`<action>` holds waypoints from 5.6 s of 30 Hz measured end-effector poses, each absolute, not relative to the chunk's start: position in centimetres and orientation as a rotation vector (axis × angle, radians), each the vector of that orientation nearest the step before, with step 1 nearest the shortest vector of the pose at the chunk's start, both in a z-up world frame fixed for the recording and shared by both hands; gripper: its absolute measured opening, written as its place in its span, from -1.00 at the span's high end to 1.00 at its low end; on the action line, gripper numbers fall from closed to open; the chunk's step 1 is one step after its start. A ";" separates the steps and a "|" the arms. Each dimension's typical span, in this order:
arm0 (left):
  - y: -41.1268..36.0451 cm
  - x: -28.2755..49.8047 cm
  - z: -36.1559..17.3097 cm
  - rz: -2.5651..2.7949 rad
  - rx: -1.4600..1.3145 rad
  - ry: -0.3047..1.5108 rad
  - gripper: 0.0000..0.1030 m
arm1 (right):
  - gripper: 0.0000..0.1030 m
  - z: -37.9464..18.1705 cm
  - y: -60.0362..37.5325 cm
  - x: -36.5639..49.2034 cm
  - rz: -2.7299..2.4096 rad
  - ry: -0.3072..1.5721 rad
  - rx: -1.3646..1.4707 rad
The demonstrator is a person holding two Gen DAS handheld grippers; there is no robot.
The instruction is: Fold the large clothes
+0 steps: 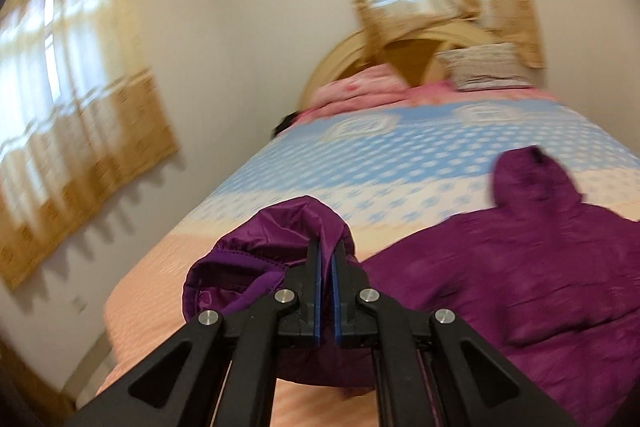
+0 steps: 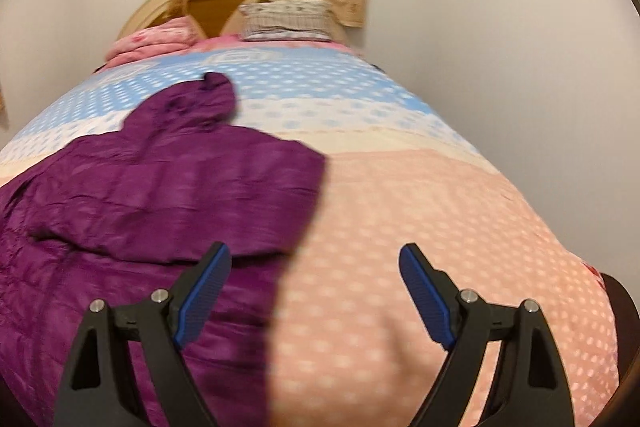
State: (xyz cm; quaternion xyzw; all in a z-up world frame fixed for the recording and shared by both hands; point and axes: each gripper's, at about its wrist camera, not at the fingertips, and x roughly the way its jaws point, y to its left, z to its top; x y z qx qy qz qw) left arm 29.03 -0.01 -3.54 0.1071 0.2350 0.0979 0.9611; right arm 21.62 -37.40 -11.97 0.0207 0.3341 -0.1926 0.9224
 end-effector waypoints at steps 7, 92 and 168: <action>-13.5 31.0 -4.5 -0.013 0.309 0.480 0.95 | -0.71 -12.1 -43.6 18.0 -0.515 0.699 0.093; -5.2 47.1 -20.8 0.183 0.080 0.857 -0.83 | 0.33 -18.4 -31.9 36.0 -0.292 0.811 0.187; -8.5 47.3 -17.1 0.133 -0.045 0.784 -0.92 | -0.26 -15.1 -34.9 38.0 -0.475 0.739 0.238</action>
